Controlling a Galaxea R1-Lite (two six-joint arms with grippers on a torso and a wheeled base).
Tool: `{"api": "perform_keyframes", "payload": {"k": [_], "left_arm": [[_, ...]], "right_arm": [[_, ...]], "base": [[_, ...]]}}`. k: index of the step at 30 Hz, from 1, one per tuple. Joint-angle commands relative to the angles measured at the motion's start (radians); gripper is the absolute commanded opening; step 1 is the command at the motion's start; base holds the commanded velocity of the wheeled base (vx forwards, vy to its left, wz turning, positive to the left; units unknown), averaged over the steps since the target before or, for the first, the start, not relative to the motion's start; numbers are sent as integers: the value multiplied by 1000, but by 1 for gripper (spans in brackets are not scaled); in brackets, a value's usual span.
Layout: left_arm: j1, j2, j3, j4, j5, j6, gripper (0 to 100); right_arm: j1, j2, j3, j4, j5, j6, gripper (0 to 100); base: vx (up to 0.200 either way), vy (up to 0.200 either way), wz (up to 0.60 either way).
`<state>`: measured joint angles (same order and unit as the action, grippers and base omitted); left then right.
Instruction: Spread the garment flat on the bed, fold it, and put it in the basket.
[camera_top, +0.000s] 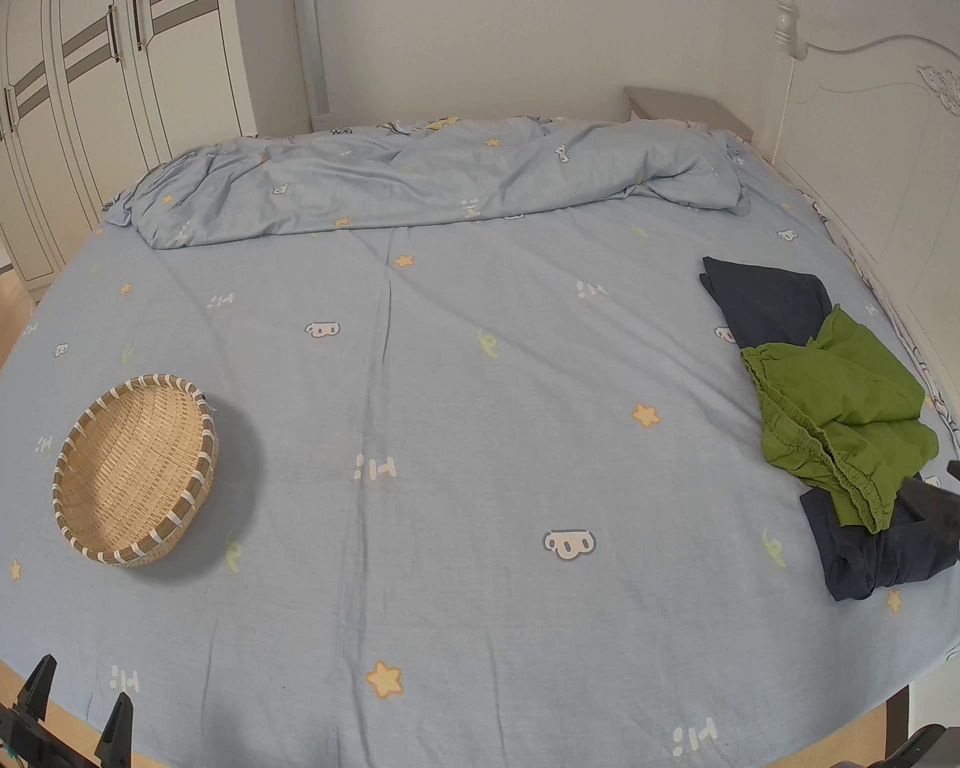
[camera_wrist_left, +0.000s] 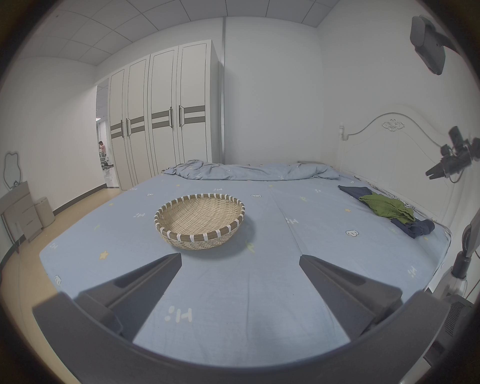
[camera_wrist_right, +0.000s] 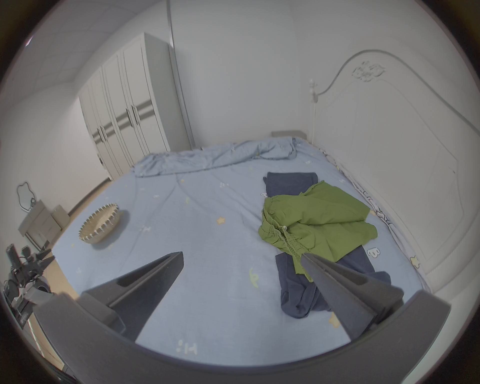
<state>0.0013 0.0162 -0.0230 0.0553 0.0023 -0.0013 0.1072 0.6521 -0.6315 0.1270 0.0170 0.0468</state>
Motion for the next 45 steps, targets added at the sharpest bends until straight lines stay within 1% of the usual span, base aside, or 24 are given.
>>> {"api": "perform_keyframes", "payload": {"k": [1,2,3,5,7,8,9,11,20,28,40,41,45], "left_arm": [[0,-15,0,0,1,0,100],[0,-15,0,0,1,0,100],[0,-15,0,0,1,0,100],[0,-15,0,0,1,0,100],[0,-15,0,0,1,0,100],[0,-15,0,0,1,0,100],[0,-15,0,0,1,0,100],[0,-15,0,0,1,0,100],[0,-15,0,0,1,0,100],[0,-15,0,0,1,0,100],[0,-15,0,0,1,0,100],[0,-15,0,0,1,0,100],[0,-15,0,0,1,0,100]], "right_arm": [[-23,764,-336,-79,-114,-110,100],[-23,779,-340,-86,-118,-111,100],[-23,844,-356,-110,-137,-114,100],[-20,908,-367,-153,-154,-116,100],[-20,994,-376,-251,-169,-116,100],[-20,994,-376,-251,-169,-116,100],[-20,1044,-379,-323,-177,-117,100],[-18,1078,-386,-360,-184,-120,100],[-27,1120,-479,-362,-189,-124,100],[-8,1115,-475,-363,-189,-122,100],[-12,1120,-467,-365,-189,-122,100],[-12,1120,-467,-365,-189,-120,0],[-12,1117,-470,-368,-189,-120,0]], "base": [[0,0,0],[0,0,0],[0,0,0],[0,0,0],[0,0,0],[0,0,0],[0,0,0],[0,0,0],[0,0,0],[0,0,0],[0,0,0],[0,0,0],[0,0,0]]}}
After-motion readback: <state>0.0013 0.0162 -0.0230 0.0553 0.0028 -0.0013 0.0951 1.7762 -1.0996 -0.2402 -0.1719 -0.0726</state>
